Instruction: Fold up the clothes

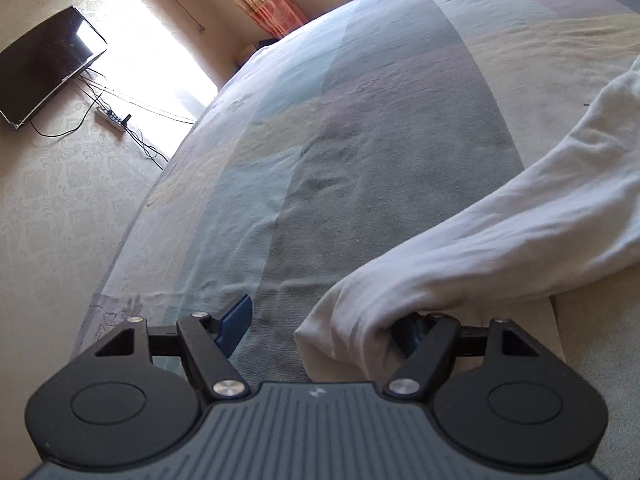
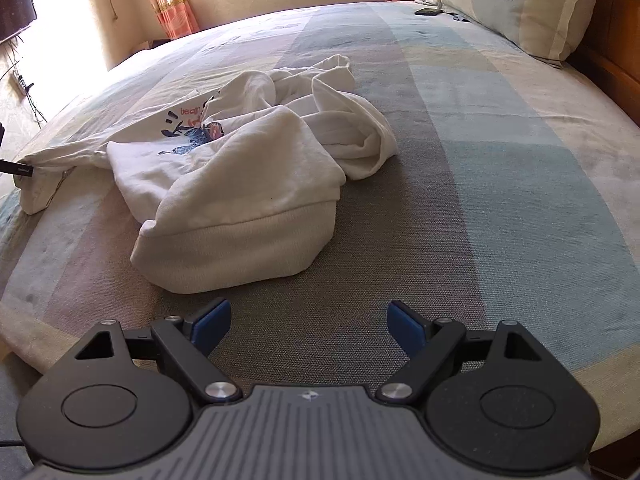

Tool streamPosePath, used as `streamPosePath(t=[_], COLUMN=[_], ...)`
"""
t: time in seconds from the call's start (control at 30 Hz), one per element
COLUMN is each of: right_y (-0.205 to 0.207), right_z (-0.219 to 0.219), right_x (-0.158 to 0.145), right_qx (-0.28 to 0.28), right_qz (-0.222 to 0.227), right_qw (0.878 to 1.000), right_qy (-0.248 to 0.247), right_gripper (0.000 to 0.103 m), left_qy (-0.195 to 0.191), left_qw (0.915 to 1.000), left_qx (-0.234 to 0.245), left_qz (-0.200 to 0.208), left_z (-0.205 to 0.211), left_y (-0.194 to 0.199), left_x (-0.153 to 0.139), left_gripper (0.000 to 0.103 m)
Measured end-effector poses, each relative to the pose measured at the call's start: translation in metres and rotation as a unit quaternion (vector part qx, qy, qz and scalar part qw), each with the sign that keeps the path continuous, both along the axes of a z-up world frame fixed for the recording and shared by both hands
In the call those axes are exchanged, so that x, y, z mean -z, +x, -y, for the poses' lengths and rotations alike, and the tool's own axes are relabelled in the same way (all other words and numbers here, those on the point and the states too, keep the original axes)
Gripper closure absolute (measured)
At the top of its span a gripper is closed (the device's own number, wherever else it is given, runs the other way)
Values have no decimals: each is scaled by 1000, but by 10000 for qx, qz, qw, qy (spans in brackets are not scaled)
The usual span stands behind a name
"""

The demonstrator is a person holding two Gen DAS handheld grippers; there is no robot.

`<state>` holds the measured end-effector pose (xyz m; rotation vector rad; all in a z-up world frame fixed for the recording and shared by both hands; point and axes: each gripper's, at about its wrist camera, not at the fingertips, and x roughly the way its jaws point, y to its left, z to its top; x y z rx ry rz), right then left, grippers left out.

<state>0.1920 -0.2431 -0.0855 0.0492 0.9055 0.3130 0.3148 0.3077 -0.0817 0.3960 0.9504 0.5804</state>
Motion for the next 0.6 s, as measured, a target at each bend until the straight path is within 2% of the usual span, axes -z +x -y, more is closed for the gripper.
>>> streamPosePath(t=[0.13,0.23,0.33,0.43,0.6], right_y=[4,13,30,50,91], right_z=[-1,4,14,23,28], right_x=[-5,-11,-18,-21,0], right_qx=[-40,-17,82,251,722], right_qz=[122,276,480,634,450], right_qw=[9999,9996,9987,9975,9950], right_qy=[-44,-90,-124,-186,-521], right_gripper=[14,14,13,11,11], left_qy=[-391,-856,-1317,-1592,-1917], left_qw=[9979,9915,9805,9676,9443], left_qx=[507,972,1455,1955,2674], left_qz=[78,111,124,98,12], left_z=[25,47,75,111,172], left_y=[-24,-42,-56,-61,-59], left_x=[-6,-21,-36,-44,-48], left_gripper=[30,30,29,28,28])
